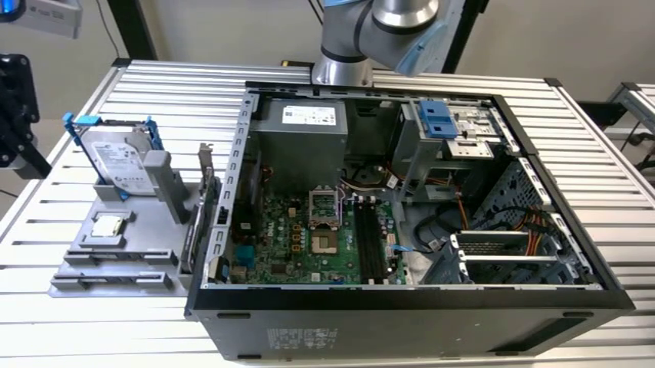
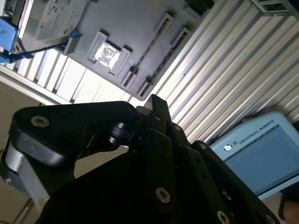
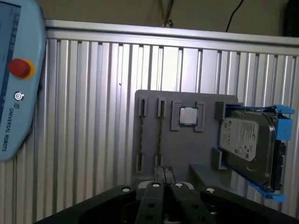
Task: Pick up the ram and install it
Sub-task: 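Pick up the ram and move it above insertion slot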
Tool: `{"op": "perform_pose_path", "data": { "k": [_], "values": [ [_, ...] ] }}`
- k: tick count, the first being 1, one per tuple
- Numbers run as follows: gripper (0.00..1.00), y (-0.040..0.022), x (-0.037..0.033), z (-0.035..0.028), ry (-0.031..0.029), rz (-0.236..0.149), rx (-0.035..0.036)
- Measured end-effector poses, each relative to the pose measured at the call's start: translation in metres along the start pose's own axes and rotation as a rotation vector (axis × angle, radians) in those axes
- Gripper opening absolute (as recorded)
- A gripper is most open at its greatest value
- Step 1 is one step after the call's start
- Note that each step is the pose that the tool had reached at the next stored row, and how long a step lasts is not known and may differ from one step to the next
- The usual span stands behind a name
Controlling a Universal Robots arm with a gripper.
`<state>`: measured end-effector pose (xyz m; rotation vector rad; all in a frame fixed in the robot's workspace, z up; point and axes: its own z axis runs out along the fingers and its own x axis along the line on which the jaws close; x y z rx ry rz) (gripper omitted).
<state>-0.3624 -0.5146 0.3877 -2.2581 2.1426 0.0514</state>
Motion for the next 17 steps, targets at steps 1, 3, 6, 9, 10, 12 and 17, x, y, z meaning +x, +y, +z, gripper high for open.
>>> {"op": "perform_pose_path", "data": {
  "k": [1,3,6,9,10,12,17],
  "values": [
    [0.0,0.0,0.0,0.0,0.0,-0.01,-0.0005],
    [0.0,0.0,0.0,0.0,0.0,-0.026,-0.0011],
    [0.0,0.0,0.0,0.0,0.0001,-0.038,-0.0017],
    [0.0,0.0,0.0,0.0,0.0,-0.04,-0.0017],
    [0.0,0.0,0.0,0.0,0.0,-0.04,-0.0018],
    [0.0,0.0,0.0,0.0,0.0001,-0.04,-0.0018],
    [0.0,0.0,0.0,0.0,0.0001,-0.041,-0.0019]
  ]
}}
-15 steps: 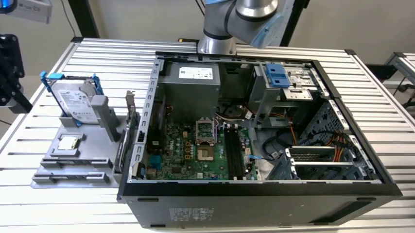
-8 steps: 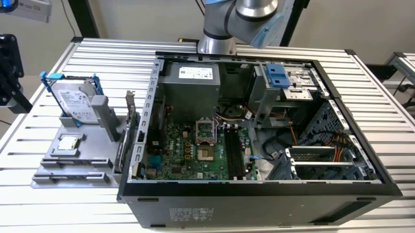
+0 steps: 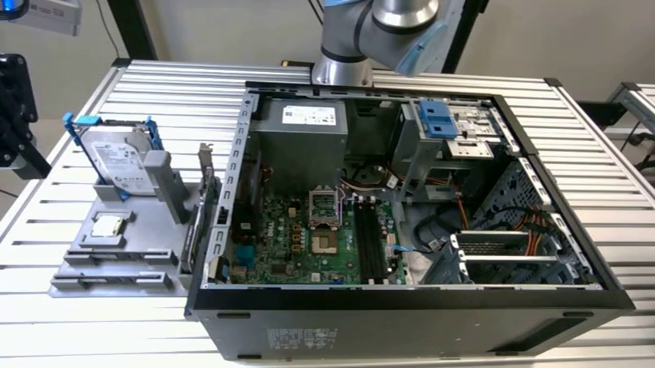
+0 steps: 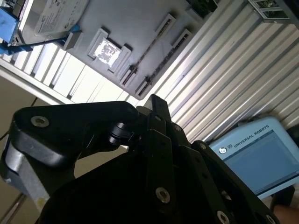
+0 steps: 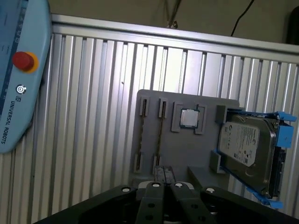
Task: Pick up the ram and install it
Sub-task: 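Pick up the ram and move it above insertion slot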
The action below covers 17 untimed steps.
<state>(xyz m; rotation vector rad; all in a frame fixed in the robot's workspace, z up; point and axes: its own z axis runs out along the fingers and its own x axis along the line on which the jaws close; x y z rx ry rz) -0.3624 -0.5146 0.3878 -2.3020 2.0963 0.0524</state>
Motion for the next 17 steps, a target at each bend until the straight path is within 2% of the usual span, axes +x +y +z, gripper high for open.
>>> {"op": "perform_pose_path", "data": {
  "k": [4,5,17],
  "values": [
    [0.0,0.0,0.0,0.0,0.0,0.0,0.0],
    [1.0,0.0,0.0,0.0,0.0,-0.001,0.0],
    [1.0,0.0,0.0,0.0,0.0,-0.001,0.0]
  ]
}}
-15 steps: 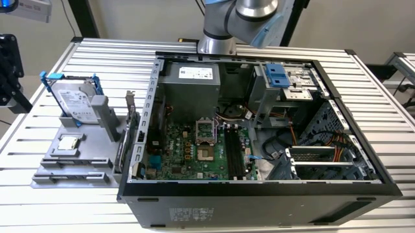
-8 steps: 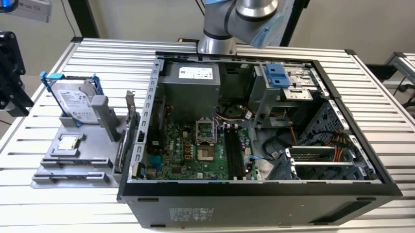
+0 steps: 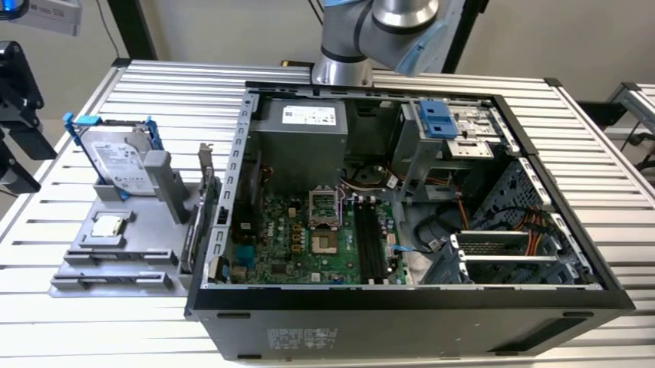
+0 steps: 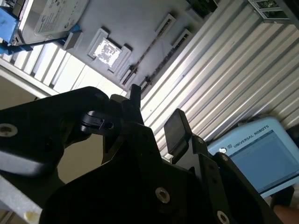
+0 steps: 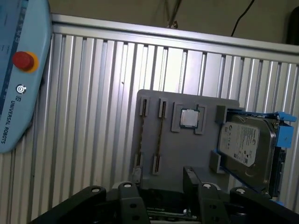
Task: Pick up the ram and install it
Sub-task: 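Pick up the ram and move it above insertion slot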
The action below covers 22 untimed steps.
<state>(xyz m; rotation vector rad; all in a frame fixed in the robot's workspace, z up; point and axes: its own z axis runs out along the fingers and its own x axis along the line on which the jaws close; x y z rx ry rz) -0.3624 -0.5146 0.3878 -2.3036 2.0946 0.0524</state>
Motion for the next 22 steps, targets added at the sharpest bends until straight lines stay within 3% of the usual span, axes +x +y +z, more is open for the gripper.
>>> {"op": "perform_pose_path", "data": {
  "k": [2,7,16,22],
  "values": [
    [1.0,-0.0001,0.0,0.0003,-0.0001,0.012,0.0005],
    [1.0,0.0,0.0001,0.0023,-0.0002,0.082,0.0035],
    [1.0,0.0,0.0001,0.0028,-0.0002,0.086,0.0036],
    [1.0,0.0,0.0003,0.0074,0.0003,0.086,0.0037]
  ]
}}
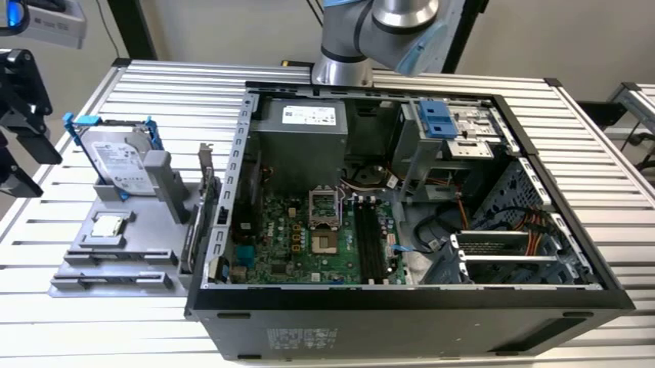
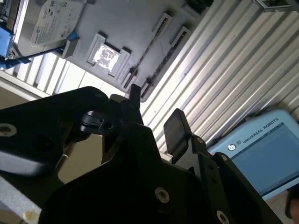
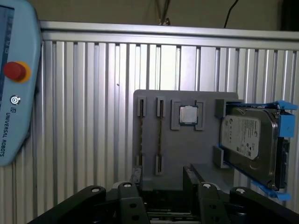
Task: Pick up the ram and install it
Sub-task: 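Pick up the ram and move it above insertion slot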
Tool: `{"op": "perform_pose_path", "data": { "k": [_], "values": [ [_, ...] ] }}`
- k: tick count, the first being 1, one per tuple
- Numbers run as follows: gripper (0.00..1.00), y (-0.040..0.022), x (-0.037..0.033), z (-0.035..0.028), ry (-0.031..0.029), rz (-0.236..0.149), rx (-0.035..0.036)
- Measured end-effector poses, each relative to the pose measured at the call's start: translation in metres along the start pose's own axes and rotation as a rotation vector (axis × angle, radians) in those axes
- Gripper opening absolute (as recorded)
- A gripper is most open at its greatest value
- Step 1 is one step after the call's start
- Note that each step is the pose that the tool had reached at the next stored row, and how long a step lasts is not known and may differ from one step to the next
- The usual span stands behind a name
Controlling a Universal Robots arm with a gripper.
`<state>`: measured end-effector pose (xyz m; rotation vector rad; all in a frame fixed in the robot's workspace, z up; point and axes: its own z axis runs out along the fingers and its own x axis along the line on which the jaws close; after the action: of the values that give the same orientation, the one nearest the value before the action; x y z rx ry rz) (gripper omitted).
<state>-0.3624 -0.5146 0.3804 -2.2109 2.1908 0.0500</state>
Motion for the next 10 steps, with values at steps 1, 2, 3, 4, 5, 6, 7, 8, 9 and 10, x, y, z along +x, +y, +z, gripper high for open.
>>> {"op": "perform_pose_path", "data": {
  "k": [1,2,3,4,5,6,7,8,9,10],
  "values": [
    [1.0,0.0,0.0,0.0009,0.0003,0.0,-0.0001],
    [1.0,0.0,0.0,0.0018,0.0003,0.0,0.0],
    [1.0,0.0,0.0001,0.0027,0.0003,0.0,0.0],
    [1.0,0.0,0.0001,0.0035,0.0003,0.0,0.0],
    [1.0,0.0,0.0002,0.0044,0.0003,0.0,0.0],
    [1.0,0.0,0.0002,0.0053,0.0002,0.0,0.0001],
    [1.0,0.0,0.0003,0.0061,0.0004,0.0,0.0],
    [1.0,0.0,0.0003,0.007,0.0003,0.0,0.0],
    [1.0,0.0,0.0003,0.0078,0.0003,0.0,0.0],
    [1.0,0.0,0.0003,0.0086,0.0003,0.0,0.0]
  ]
}}
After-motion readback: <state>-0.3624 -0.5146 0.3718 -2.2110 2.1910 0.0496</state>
